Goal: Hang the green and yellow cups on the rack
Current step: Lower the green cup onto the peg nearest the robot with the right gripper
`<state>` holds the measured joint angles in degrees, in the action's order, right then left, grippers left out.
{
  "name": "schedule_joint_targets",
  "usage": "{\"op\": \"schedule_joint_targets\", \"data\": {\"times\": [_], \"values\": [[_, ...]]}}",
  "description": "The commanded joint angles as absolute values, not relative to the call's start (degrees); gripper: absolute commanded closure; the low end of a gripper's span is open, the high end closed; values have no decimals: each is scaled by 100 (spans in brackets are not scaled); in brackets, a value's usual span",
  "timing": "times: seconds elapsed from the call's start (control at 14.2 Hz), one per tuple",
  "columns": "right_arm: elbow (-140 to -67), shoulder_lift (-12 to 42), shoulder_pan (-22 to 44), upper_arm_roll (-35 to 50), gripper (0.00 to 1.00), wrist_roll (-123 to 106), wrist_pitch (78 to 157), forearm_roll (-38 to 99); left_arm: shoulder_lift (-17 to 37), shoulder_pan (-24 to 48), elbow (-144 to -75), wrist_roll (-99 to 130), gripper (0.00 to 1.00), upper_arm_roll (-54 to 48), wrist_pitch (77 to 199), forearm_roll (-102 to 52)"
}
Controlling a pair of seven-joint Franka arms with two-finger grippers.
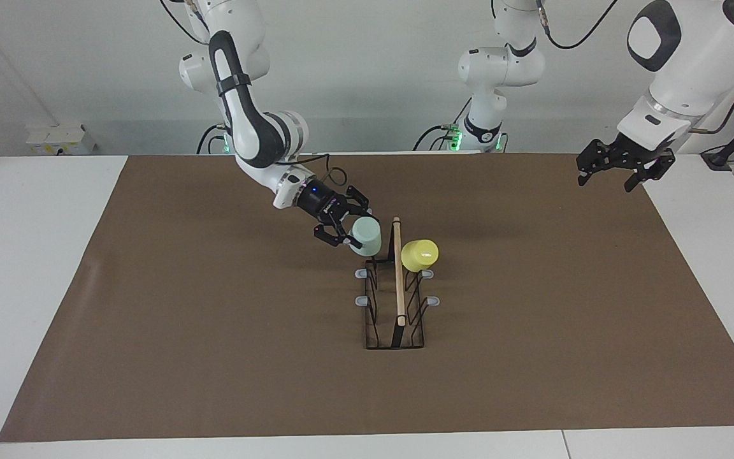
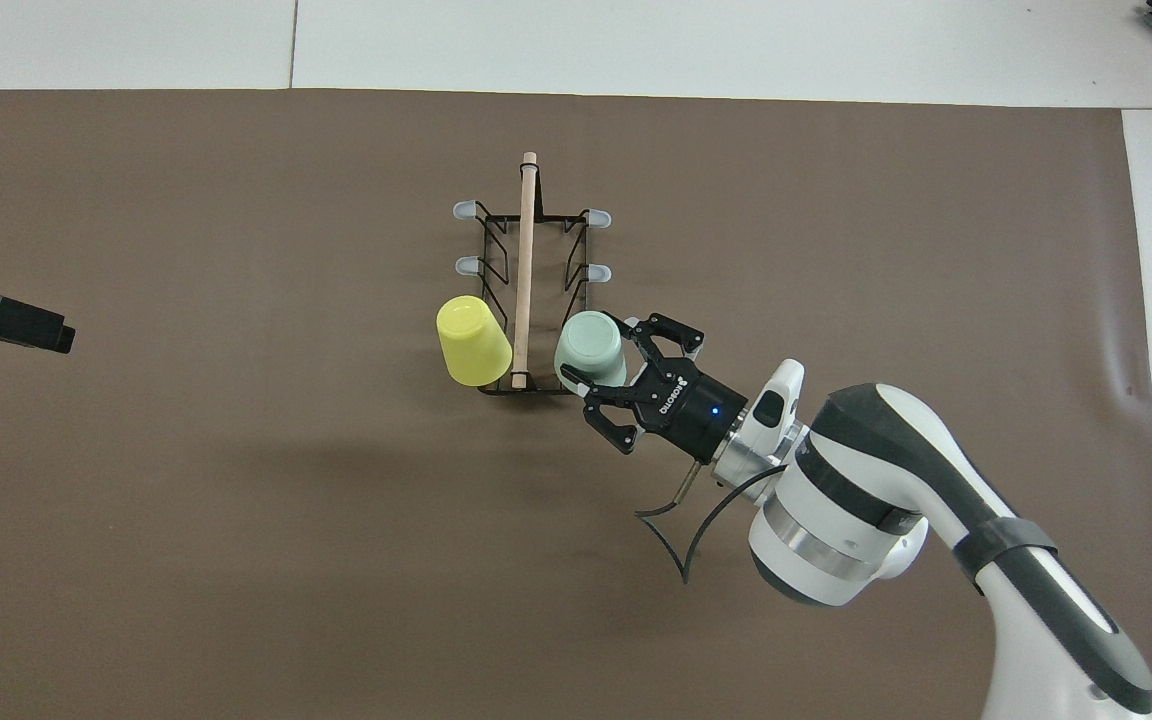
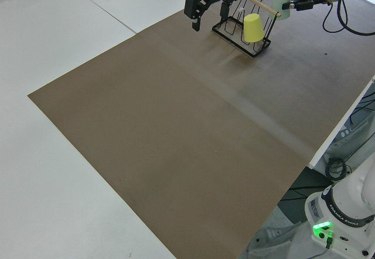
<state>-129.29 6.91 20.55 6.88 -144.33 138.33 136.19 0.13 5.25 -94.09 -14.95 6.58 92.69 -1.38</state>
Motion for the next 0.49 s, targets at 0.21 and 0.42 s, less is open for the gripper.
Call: {"op": "schedule_joint_targets", "data": {"times": [0.21, 0.42], "values": [[-13087, 1256, 1907, 729, 96, -15275, 12991, 14088, -158, 527, -9598, -1503, 0, 659, 9325, -114], [-13069, 1371, 1898, 729, 95, -15425, 12876, 14168, -158, 527, -9598, -1503, 0, 659, 9325, -114]]}}
